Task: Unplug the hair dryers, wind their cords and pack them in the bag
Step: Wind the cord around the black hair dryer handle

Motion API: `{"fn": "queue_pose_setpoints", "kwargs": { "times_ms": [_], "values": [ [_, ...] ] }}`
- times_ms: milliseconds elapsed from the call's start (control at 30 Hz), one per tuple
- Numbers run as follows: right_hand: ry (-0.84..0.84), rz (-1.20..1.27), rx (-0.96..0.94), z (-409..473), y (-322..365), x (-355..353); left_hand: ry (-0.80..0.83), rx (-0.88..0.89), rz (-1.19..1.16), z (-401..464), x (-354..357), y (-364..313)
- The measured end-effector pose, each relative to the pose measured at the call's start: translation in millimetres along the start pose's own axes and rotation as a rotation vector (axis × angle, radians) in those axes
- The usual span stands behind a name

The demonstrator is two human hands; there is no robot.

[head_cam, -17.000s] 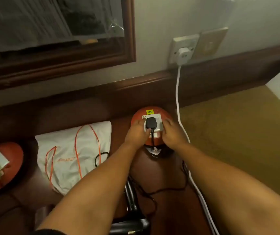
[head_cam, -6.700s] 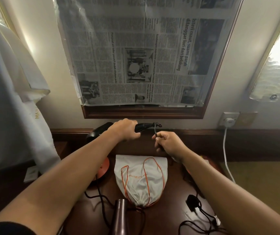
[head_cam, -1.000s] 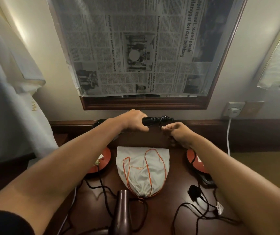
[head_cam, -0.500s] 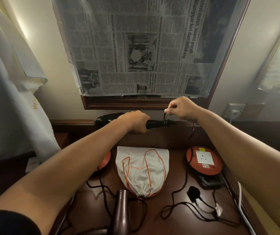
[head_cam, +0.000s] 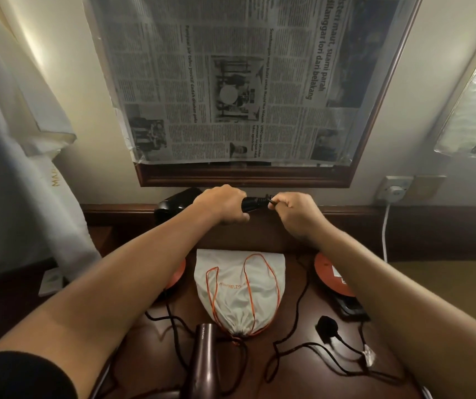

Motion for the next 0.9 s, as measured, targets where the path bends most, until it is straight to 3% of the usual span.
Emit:
{"fn": "queue_pose_setpoints", "kwargs": {
  "times_ms": [167,333,400,633,767,900],
  "values": [
    [-0.049,0.134,0.038,-12,-13,22,0.015,-0.001,-0.062,-2,2,1],
    [-0.025,0.815,0.254,-20,-23,39,0.001,0.022,-0.134,-5,-2,-2],
    [0.009,0.955,0.341,-21,-28,43,-0.019,0.036,-0.151,-6,-8,-3],
    [0.211,0.96,0.479,-27,-47,62,-0.028,0.073,-0.142,-9,-18,-5],
    [0.218,1.043,0.449,-19,-54,56,-0.017,0.098,-0.15,-13,-15,-4],
    [0.222,0.893,0.382,-8,-62,44,0.014,0.145,-0.152,-15,-12,-8]
  ]
}}
Point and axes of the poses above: each hand's wrist, its own z-axis towards the middle knuckle, its own x-axis out of the palm, y = z × x, the point moved 5 cm from there along z, towards the middle knuckle, and after that the axes turned 8 degrees about -x, right-handed, at the moved point
